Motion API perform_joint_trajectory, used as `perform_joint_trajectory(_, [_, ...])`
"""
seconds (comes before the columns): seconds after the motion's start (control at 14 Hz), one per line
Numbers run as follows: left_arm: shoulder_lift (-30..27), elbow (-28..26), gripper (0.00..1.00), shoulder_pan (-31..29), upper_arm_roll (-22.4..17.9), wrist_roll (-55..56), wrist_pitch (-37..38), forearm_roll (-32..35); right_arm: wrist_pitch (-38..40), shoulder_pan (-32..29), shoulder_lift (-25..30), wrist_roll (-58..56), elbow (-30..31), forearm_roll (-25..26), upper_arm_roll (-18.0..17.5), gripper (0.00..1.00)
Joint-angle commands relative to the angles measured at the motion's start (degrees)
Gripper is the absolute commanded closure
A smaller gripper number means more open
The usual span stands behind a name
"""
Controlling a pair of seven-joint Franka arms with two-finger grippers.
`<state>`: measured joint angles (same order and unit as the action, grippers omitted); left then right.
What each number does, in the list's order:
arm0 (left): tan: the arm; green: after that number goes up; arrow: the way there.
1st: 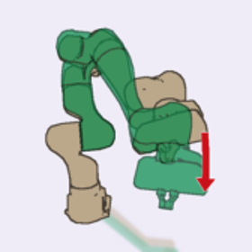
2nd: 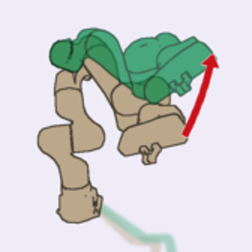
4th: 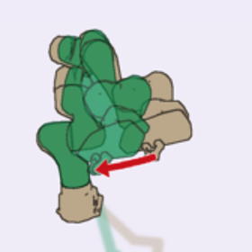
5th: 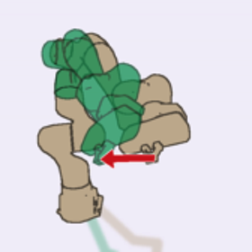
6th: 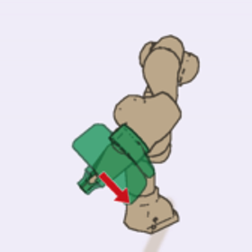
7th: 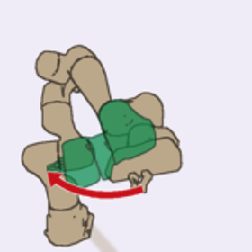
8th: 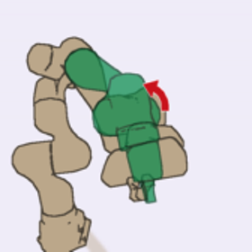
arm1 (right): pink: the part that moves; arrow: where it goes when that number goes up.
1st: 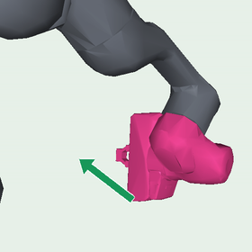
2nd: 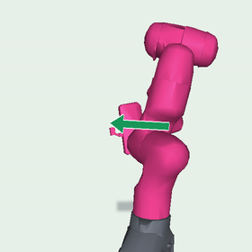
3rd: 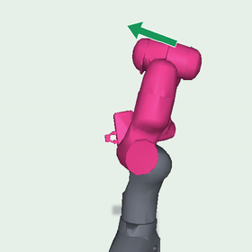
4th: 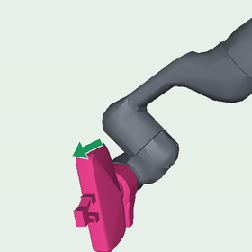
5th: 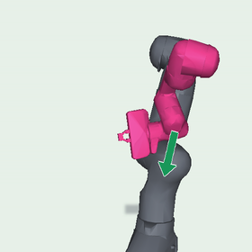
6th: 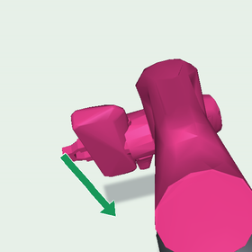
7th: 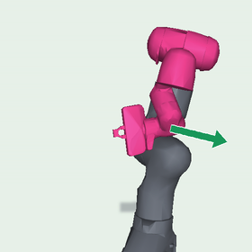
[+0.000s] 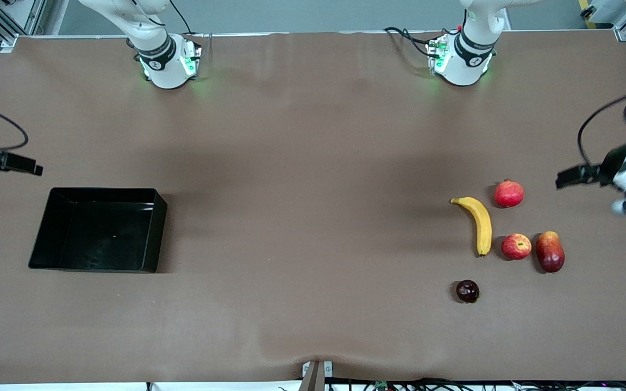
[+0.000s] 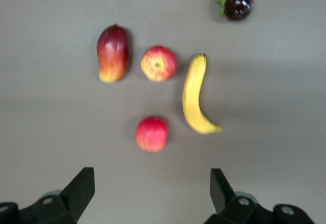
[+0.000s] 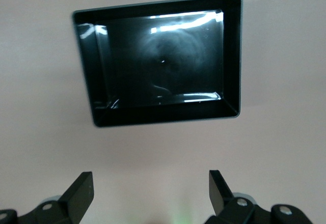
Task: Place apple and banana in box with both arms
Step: 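Grasp the red apple with the left gripper while the right gripper grips the box rim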
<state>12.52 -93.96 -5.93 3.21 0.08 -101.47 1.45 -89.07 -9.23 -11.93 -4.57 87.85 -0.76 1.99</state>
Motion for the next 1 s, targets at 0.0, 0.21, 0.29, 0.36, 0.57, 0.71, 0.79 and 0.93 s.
perform_joint_trajectory(0.0, [5.5,-1.6,0.0,-0.1,0.1,0.6,-8.1,0.9,-6.4,-3.0,-3.0,-2.6,2.9,0.7,-0.7,0.0])
perform_joint_trajectory(0.21, [12.9,-1.8,0.0,-0.1,0.0,0.6,-17.8,1.1,-17.9,-4.8,-4.1,-6.1,9.8,0.7,-0.7,0.0])
perform_joint_trajectory(0.29, [15.4,-1.8,0.0,-0.7,0.0,0.6,-20.8,1.1,-20.7,-5.5,-5.3,-7.2,10.7,0.7,-0.7,0.0])
perform_joint_trajectory(0.36, [17.0,-1.8,0.0,-1.6,0.0,0.5,-23.5,1.2,-22.7,-6.6,-7.0,-8.5,10.8,0.7,-0.7,0.0])
perform_joint_trajectory(0.57, [20.3,-1.7,0.0,-3.0,0.1,0.5,-26.6,1.1,-27.0,-8.5,-10.7,-11.9,10.8,0.7,-0.7,0.0])
perform_joint_trajectory(0.71, [21.0,-1.6,0.0,-2.7,0.1,0.5,-26.6,1.1,-29.0,-8.9,-12.5,-12.3,10.8,0.7,-0.7,0.0])
perform_joint_trajectory(0.79, [21.0,-1.6,0.0,-2.4,0.1,0.5,-26.6,1.1,-30.4,-9.3,-13.6,-12.3,10.8,0.7,-0.7,0.0])
perform_joint_trajectory(0.93, [21.1,-1.5,0.0,-2.0,0.1,0.6,-26.6,1.1,-33.7,-10.4,-15.9,-13.4,10.8,0.7,-0.7,0.0])
